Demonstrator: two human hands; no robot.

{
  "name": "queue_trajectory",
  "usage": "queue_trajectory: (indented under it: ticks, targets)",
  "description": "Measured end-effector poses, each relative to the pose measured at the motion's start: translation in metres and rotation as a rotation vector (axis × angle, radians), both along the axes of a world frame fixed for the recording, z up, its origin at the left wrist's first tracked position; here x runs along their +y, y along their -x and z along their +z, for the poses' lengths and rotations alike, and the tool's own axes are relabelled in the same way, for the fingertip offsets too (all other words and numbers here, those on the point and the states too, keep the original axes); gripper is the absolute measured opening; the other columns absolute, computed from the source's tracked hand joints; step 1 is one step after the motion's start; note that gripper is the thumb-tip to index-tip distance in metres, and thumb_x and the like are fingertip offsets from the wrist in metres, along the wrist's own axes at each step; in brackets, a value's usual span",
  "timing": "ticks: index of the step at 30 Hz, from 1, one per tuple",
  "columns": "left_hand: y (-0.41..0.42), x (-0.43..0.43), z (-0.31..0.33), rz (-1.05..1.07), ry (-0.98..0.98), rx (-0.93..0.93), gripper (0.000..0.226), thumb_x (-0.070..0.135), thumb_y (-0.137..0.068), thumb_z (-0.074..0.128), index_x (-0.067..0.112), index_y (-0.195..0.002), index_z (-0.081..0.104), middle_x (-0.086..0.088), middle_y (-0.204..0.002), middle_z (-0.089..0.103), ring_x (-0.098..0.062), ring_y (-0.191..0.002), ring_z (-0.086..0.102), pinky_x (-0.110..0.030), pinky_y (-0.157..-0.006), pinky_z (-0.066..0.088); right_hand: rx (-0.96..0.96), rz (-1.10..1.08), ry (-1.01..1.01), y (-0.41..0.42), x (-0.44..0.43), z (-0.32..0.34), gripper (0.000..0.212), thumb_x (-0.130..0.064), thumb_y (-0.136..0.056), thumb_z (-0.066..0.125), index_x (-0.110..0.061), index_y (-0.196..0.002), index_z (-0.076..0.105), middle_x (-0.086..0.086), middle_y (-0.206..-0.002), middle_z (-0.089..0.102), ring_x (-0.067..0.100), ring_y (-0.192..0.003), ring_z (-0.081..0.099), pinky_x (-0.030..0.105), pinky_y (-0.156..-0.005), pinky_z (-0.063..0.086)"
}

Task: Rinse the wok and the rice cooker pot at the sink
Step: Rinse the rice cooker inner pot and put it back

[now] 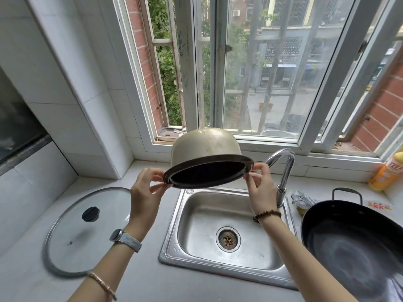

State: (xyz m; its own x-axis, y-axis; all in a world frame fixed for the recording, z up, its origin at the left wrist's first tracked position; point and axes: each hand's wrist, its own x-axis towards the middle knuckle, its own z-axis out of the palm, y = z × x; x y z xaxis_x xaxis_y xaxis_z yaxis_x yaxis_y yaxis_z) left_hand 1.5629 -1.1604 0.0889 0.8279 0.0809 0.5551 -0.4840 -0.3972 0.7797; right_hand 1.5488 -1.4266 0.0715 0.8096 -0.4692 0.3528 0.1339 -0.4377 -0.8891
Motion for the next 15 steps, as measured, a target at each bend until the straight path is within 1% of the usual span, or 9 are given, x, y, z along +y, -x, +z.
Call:
queue_trajectory:
  ticks: [1, 3, 4, 5, 7, 9, 12, 15]
  targets:
    - [0.000, -0.001, 0.000, 0.009, 0.011, -0.011, 0.027, -0.006, -0.076, 0.076, 0.011, -0.092, 0.062, -0.007, -0.091, 0.061, -0.008, -0.086, 0.062, -0.015, -0.074, 0.055, -0.011, -0.002, 0.004, 0.000, 0.001, 0.001, 0.013, -0.026, -0.093, 0.060, -0.023, -0.099, 0.049, 0.005, -0.089, 0.069, 0.016, -0.081, 0.065, 0.003, -0.059, 0.040]
    - [-0.001, -0.002, 0.002, 0.018, 0.026, -0.018, 0.029, -0.004, -0.077, 0.075, 0.015, -0.092, 0.061, -0.007, -0.092, 0.061, -0.009, -0.087, 0.063, -0.016, -0.075, 0.056, -0.007, -0.003, 0.023, -0.001, 0.000, 0.003, 0.013, -0.028, -0.094, 0.059, -0.024, -0.099, 0.049, 0.002, -0.088, 0.069, 0.015, -0.081, 0.065, 0.016, -0.063, 0.042]
    - [-0.001, -0.001, 0.003, 0.016, 0.028, -0.012, 0.029, -0.004, -0.077, 0.076, 0.015, -0.093, 0.061, -0.007, -0.092, 0.061, -0.009, -0.087, 0.063, -0.018, -0.075, 0.056, 0.004, -0.001, 0.036, -0.001, -0.001, 0.004, 0.012, -0.027, -0.094, 0.059, -0.023, -0.100, 0.049, 0.000, -0.086, 0.068, 0.015, -0.081, 0.065, 0.019, -0.064, 0.040]
    - [-0.001, -0.001, 0.003, 0.011, 0.028, -0.001, 0.029, -0.004, -0.076, 0.076, 0.016, -0.093, 0.061, -0.006, -0.093, 0.061, -0.009, -0.086, 0.063, -0.018, -0.075, 0.057, 0.016, 0.003, 0.049, -0.001, -0.002, 0.004, 0.012, -0.026, -0.094, 0.060, -0.022, -0.100, 0.051, -0.002, -0.084, 0.067, 0.015, -0.080, 0.065, 0.019, -0.063, 0.039]
    - [0.001, 0.000, 0.004, 0.004, 0.028, 0.006, 0.030, -0.004, -0.076, 0.076, 0.015, -0.093, 0.062, -0.006, -0.092, 0.061, -0.009, -0.086, 0.063, -0.020, -0.075, 0.057, 0.023, 0.007, 0.062, -0.001, -0.003, 0.003, 0.012, -0.024, -0.093, 0.061, -0.020, -0.099, 0.052, -0.003, -0.082, 0.066, 0.016, -0.079, 0.066, 0.012, -0.057, 0.039]
    - [0.002, -0.001, 0.006, 0.015, 0.034, -0.023, 0.028, -0.003, -0.077, 0.076, 0.015, -0.094, 0.062, -0.006, -0.093, 0.061, -0.009, -0.088, 0.063, -0.019, -0.076, 0.057, -0.010, -0.005, 0.057, 0.000, -0.002, 0.005, 0.014, -0.028, -0.093, 0.060, -0.019, -0.101, 0.052, 0.000, -0.085, 0.069, 0.016, -0.080, 0.067, 0.003, -0.059, 0.038]
    - [0.000, -0.002, 0.011, 0.049, 0.050, -0.065, 0.026, 0.000, -0.080, 0.074, 0.015, -0.096, 0.060, -0.006, -0.095, 0.060, -0.006, -0.090, 0.062, -0.016, -0.077, 0.055, -0.079, -0.004, 0.034, 0.001, 0.001, 0.011, 0.016, -0.032, -0.094, 0.058, -0.020, -0.102, 0.050, 0.003, -0.090, 0.071, 0.015, -0.080, 0.066, -0.001, -0.060, 0.039]
    - [-0.001, -0.003, 0.006, 0.048, 0.054, -0.026, 0.024, -0.001, -0.079, 0.074, 0.012, -0.094, 0.061, -0.006, -0.094, 0.060, -0.006, -0.089, 0.062, -0.020, -0.077, 0.057, -0.050, 0.001, 0.046, 0.004, 0.001, 0.006, 0.013, -0.027, -0.093, 0.060, -0.020, -0.100, 0.051, 0.006, -0.088, 0.070, 0.019, -0.081, 0.067, -0.001, -0.060, 0.040]
